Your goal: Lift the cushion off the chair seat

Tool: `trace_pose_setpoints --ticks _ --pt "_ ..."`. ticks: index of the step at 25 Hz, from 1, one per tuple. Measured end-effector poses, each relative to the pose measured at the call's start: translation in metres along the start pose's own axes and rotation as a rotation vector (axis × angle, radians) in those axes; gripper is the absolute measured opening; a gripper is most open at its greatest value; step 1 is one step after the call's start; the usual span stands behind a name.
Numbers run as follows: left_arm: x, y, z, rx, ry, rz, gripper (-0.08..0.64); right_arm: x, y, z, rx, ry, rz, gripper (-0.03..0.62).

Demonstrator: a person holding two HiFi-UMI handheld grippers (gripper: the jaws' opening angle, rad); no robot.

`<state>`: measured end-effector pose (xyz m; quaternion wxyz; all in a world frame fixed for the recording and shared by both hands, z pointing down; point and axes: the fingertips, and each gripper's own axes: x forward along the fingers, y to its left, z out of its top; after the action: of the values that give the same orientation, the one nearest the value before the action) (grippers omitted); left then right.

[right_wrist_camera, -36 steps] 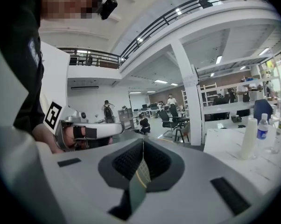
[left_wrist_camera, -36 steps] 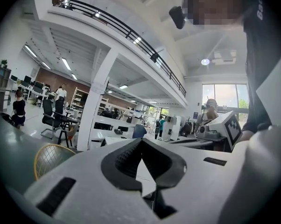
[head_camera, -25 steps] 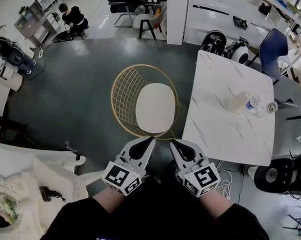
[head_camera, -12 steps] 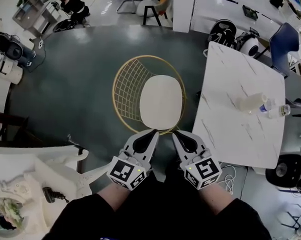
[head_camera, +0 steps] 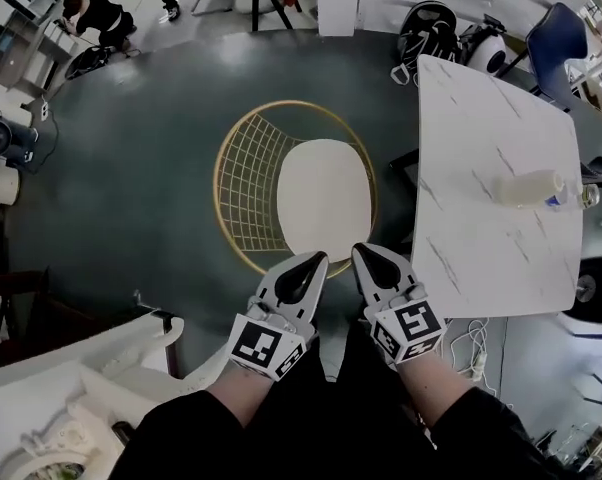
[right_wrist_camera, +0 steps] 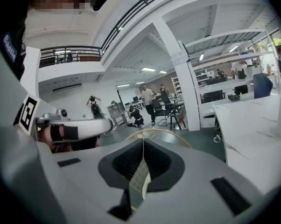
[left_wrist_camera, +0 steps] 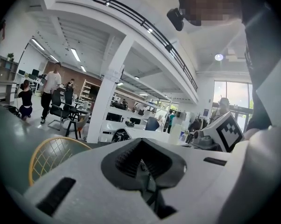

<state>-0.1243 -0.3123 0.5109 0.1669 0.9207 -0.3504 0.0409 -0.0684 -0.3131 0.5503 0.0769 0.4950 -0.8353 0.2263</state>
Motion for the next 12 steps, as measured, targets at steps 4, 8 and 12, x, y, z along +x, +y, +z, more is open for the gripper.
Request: trace_pose_setpoints --ticks 4,8,12 --pt "0.013 0.02 -0.017 -0.014 0.012 -0.021 0.012 0.029 -0.018 -0.025 0.037 0.023 -0.057 0.028" --pt "0.022 0.038 -0.039 -0.026 0.022 -0.023 0.012 0.053 -0.04 -0.061 0.074 0.052 -0.108 0.028" --pt "0.028 0.054 -0.064 -0.039 0.038 -0.03 0.012 0.078 -0.065 -0.115 0.114 0.09 -0.155 0.028"
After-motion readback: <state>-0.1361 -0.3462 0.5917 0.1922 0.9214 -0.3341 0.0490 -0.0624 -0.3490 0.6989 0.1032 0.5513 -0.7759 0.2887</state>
